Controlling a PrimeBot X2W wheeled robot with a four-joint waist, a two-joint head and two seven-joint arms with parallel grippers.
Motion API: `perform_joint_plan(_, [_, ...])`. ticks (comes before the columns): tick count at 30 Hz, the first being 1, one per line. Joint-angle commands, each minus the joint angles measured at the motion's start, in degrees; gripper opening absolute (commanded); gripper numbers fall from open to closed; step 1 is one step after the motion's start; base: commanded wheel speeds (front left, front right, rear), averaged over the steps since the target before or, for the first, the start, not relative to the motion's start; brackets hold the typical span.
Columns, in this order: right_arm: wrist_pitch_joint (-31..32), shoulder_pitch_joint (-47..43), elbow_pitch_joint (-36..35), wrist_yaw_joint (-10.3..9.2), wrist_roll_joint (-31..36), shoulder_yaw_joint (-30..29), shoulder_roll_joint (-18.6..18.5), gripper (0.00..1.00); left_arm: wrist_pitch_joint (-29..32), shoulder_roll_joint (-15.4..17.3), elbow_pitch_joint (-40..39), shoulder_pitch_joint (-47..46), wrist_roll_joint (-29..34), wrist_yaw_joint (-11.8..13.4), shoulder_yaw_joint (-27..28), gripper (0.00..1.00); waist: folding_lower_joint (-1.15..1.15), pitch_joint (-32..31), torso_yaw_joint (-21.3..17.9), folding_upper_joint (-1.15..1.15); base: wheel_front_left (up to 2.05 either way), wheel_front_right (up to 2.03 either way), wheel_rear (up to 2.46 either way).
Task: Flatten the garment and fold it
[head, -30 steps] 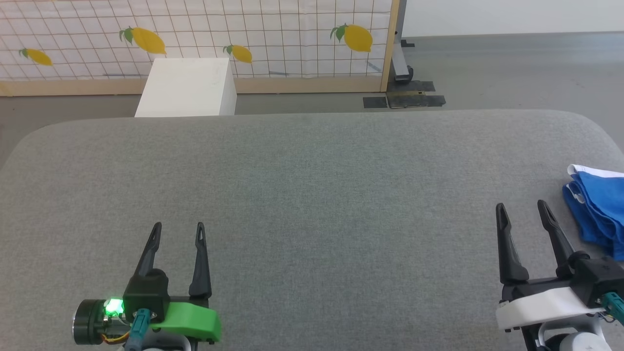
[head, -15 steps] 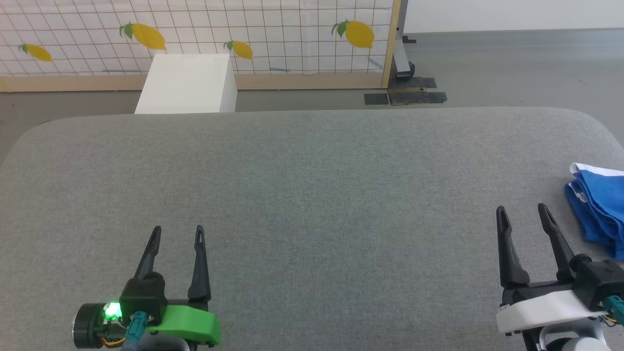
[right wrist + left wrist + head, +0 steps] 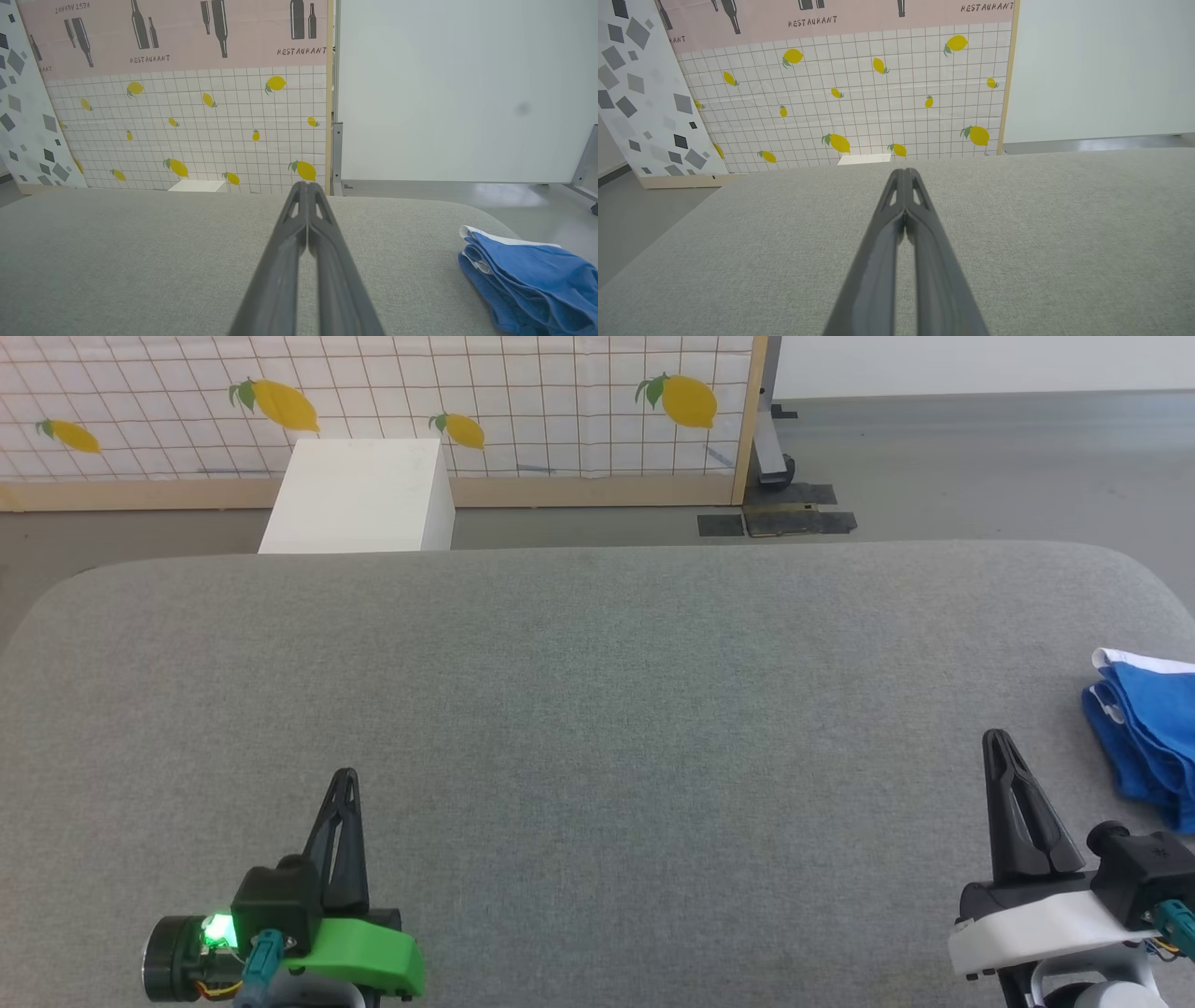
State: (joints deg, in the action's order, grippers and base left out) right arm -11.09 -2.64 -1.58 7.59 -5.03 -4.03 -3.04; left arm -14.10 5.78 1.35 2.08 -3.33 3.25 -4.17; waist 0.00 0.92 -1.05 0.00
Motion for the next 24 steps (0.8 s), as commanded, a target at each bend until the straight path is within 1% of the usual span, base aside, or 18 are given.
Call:
perform_joint_plan(1, [0.37, 0.18, 0.07, -0.02, 0.27, 0.16, 0.01, 0.00, 0.42, -0.18, -0.09, -0.13, 0.22, -0.21, 0.26, 0.00, 0.00, -0.01, 0.02, 0.00, 0.00, 0.00, 0.00])
perform_joint_plan(24, [2.44, 0.66, 0.36, -0.03, 1.19, 0.91, 0.04, 0.00, 3.07, -0.71, -0.33, -0.51, 0.82, -0.80, 1.02, 0.00, 0.00, -0.19, 0.22, 0.00, 0.00, 0.00, 0.00])
